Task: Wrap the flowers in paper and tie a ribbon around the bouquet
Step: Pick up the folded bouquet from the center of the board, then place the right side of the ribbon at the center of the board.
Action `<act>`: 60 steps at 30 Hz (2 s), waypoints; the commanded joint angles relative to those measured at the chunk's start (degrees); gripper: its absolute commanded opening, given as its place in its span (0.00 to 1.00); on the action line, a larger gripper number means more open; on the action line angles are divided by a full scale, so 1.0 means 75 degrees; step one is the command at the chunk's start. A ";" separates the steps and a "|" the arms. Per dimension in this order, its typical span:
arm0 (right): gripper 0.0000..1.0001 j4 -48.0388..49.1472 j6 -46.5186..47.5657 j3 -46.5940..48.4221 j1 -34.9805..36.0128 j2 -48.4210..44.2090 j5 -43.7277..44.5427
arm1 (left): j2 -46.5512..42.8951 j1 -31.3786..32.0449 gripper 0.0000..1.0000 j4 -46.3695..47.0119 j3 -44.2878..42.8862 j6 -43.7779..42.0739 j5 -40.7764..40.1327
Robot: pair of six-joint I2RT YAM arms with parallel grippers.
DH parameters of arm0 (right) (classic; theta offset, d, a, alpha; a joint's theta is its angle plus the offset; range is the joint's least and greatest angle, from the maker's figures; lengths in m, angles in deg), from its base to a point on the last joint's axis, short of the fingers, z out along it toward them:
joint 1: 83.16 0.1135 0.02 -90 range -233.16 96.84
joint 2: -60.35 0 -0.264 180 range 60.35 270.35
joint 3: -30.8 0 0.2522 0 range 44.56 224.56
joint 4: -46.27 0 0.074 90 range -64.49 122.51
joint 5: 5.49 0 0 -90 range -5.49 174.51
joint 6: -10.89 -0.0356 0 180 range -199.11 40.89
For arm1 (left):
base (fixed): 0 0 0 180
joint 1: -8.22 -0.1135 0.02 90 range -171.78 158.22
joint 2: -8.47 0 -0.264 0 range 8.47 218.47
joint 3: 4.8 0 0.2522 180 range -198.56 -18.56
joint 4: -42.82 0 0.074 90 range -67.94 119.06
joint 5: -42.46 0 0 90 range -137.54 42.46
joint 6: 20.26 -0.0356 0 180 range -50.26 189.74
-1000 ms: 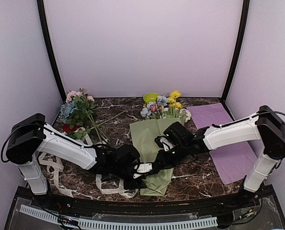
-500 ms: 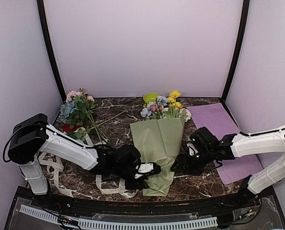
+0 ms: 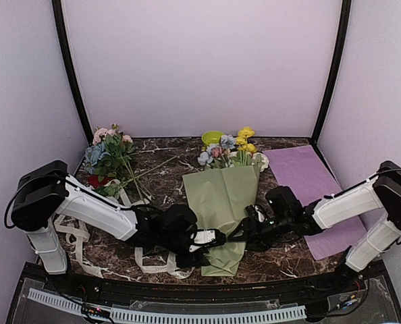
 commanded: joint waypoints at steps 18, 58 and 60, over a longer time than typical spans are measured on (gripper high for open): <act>0.00 0.1727 -0.0772 0.0026 0.0121 0.0724 -0.0619 | -0.0334 -0.0414 0.44 0.0095 0.0361 0.0373 0.0750; 0.00 -0.0952 0.0412 0.1128 -0.0762 -0.0175 -0.0459 | -0.1453 0.0505 0.58 -0.2031 0.0615 0.0259 0.0387; 0.00 -0.0969 0.0416 0.1164 -0.0774 -0.0163 -0.0479 | -0.1221 0.0517 0.50 -0.1935 0.0624 0.0253 0.0211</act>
